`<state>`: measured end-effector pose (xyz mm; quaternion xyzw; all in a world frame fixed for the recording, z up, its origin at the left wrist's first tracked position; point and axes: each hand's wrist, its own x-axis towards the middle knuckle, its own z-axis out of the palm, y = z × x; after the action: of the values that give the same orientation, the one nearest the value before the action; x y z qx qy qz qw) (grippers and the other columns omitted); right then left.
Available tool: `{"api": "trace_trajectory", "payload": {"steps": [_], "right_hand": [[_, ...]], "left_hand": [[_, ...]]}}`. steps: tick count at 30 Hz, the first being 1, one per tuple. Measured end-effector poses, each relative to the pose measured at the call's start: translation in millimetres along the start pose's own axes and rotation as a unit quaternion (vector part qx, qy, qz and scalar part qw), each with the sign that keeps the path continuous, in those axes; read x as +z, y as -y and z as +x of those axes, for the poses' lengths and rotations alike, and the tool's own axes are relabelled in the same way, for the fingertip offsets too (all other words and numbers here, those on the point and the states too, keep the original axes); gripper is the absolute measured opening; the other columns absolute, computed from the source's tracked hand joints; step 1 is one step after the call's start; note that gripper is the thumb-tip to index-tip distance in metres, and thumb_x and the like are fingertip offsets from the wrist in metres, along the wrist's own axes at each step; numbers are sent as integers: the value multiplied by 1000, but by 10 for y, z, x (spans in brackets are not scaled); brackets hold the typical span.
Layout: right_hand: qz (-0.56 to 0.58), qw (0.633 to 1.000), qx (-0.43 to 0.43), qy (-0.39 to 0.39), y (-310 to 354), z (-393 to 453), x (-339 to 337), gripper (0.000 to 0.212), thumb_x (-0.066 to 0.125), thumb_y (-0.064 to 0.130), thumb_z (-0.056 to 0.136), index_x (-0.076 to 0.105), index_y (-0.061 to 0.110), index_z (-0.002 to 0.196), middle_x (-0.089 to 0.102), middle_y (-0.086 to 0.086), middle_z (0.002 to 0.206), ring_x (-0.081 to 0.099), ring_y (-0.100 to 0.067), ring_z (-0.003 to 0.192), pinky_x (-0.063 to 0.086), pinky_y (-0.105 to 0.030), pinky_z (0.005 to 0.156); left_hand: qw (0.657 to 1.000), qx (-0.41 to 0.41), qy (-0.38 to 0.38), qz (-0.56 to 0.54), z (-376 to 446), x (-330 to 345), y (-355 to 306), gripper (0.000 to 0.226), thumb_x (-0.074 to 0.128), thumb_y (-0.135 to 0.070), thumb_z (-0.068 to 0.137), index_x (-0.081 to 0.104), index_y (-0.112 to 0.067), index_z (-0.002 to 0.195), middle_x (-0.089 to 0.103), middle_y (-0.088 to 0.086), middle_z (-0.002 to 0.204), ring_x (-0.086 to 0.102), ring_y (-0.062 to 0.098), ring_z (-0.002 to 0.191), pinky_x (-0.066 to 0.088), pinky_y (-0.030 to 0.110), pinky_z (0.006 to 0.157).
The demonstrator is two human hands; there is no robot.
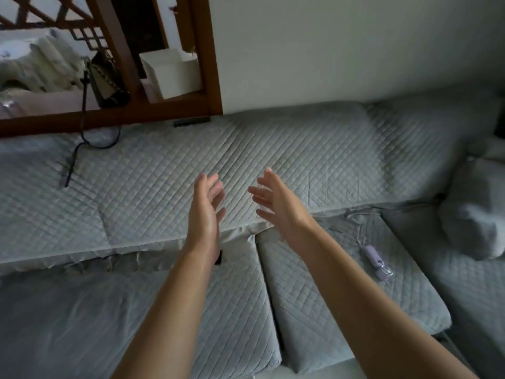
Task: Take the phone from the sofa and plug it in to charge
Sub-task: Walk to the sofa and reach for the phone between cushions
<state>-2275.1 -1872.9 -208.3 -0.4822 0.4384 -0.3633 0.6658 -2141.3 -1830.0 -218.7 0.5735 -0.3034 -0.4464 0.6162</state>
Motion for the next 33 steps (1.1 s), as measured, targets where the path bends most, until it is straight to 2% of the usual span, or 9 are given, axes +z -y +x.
{"api": "trace_trajectory", "payload": {"steps": [3, 10, 15, 22, 28, 33], "right_hand": [[6, 1000, -20, -12, 121, 182, 85, 68, 39, 63, 89, 41, 21, 142, 55, -2, 138, 49, -16, 127, 40, -34, 104], [9, 1000, 9, -11, 26, 486, 278, 66, 39, 61, 90, 41, 21, 143, 54, -4, 139, 49, -17, 127, 38, -38, 108], [2, 999, 33, 15, -151, 733, 431, 75, 43, 67, 82, 42, 21, 142, 57, -1, 136, 52, -14, 123, 40, -36, 105], [25, 995, 72, 69, -404, 1091, 721, 62, 39, 57, 93, 43, 18, 141, 58, -1, 133, 51, -16, 125, 40, -35, 103], [13, 989, 111, 96, -911, 1575, 801, 58, 38, 54, 95, 43, 19, 141, 59, 2, 132, 52, -12, 123, 39, -36, 107], [-2, 985, 149, 91, -1689, 2027, 789, 60, 38, 57, 93, 44, 19, 140, 59, 2, 130, 51, -13, 123, 38, -37, 108]], "left_hand": [[999, 32, 29, 22, 220, 7, -96, 70, 28, -70, 86, 48, -29, 139, 53, -10, 141, 50, 6, 125, 36, 39, 107], [999, 20, 28, 31, 553, -155, -109, 73, 26, -71, 86, 48, -27, 140, 52, -6, 144, 51, 4, 123, 34, 42, 111], [999, 5, -32, 19, 667, -380, -20, 71, 27, -72, 84, 52, -30, 136, 56, -9, 138, 54, 1, 120, 35, 41, 111], [994, -25, -107, 25, 824, -684, 122, 66, 30, -69, 85, 55, -30, 132, 59, -11, 134, 55, 2, 119, 36, 42, 110], [985, -75, -144, 66, 1282, -899, 685, 59, 29, -65, 91, 55, -32, 132, 58, -15, 133, 53, 1, 120, 35, 43, 111], [970, -127, -201, 58, 1626, -1084, 1523, 52, 38, -58, 94, 61, -25, 126, 64, -9, 124, 59, 6, 111, 42, 41, 107]]}}
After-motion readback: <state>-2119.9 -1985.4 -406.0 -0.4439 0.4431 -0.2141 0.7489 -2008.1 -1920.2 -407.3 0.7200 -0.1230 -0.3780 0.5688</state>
